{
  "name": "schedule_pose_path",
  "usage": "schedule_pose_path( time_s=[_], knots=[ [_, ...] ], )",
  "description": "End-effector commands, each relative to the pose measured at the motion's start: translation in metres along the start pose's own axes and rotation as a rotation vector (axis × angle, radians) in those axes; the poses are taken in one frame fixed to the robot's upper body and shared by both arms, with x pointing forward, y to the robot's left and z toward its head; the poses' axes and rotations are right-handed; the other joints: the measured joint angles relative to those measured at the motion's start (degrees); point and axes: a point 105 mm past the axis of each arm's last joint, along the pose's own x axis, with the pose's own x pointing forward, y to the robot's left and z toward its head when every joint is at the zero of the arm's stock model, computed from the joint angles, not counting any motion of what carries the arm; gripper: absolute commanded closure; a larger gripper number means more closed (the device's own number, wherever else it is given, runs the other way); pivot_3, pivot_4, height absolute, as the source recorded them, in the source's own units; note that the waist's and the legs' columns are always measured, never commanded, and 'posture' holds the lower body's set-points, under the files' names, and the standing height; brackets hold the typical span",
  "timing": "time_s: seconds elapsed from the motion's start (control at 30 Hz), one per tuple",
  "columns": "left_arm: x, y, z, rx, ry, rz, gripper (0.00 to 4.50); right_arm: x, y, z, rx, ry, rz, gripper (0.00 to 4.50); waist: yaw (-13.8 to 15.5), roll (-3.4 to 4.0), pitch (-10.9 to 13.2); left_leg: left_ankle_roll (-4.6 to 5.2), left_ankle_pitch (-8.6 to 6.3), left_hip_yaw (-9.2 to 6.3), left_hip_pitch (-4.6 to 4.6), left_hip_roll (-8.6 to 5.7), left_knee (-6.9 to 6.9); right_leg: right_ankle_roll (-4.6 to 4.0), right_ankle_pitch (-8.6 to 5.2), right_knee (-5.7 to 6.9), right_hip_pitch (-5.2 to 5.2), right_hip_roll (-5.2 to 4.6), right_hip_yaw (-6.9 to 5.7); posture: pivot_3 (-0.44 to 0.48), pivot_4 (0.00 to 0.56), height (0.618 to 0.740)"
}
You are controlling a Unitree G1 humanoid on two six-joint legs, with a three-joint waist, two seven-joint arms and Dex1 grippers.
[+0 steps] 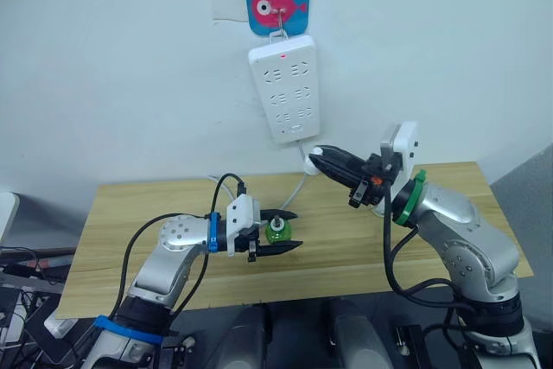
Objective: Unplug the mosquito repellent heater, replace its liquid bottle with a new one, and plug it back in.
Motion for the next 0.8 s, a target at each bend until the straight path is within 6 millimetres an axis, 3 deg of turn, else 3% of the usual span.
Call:
schedule_pose_path(
  time_s=[0.03, 0.13, 0.33, 0.57, 0.8],
  knots=[
    [-0.002, -0.002, 0.013, 0.047, -0.026, 0.016, 2.22, -0.005, -0.022, -0.031, -0.059, 0.052, -0.189, 4.18, 0.0, 0.0, 0.0, 0.0, 0.0, 0.01, 0.01, 0.0, 0.0, 0.0, 0.0, 0.02, 0.01, 0.0, 0.01, -0.032, 0.269, 0.74],
    [-0.005, -0.005, 0.012, 0.038, -0.018, 0.021, 2.22, -0.01, -0.041, -0.071, -0.056, 0.128, -0.362, 4.18, -0.1, 0.01, 0.0, -0.01, 0.01, 0.05, 0.06, 0.02, 0.01, 0.0, 0.0, 0.08, 0.0, 0.02, 0.05, -0.032, 0.269, 0.74],
    [-0.01, -0.004, 0.014, 0.036, -0.005, 0.036, 2.22, -0.011, -0.055, -0.108, -0.04, 0.169, -0.471, 4.18, -0.1, 0.01, 0.0, -0.01, 0.0, 0.09, 0.06, 0.03, -0.03, -0.02, -0.01, 0.1, -0.05, 0.05, 0.08, -0.004, 0.283, 0.74],
    [-0.012, -0.003, 0.018, 0.038, -0.009, 0.065, 2.22, -0.012, -0.07, -0.135, -0.043, 0.212, -0.524, 4.18, 0.0, 0.02, 0.0, 0.0, 0.0, 0.08, 0.07, 0.01, -0.02, -0.02, -0.01, 0.09, -0.01, 0.05, 0.07, 0.014, 0.292, 0.74],
    [-0.014, -0.006, 0.019, 0.041, -0.002, 0.059, 2.22, -0.016, -0.08, -0.143, -0.047, 0.219, -0.55, 4.18, 0.0, 0.02, 0.0, 0.0, 0.0, 0.08, 0.08, 0.02, -0.02, -0.02, -0.01, 0.09, 0.0, 0.06, 0.07, 0.023, 0.291, 0.74]
  ],
)
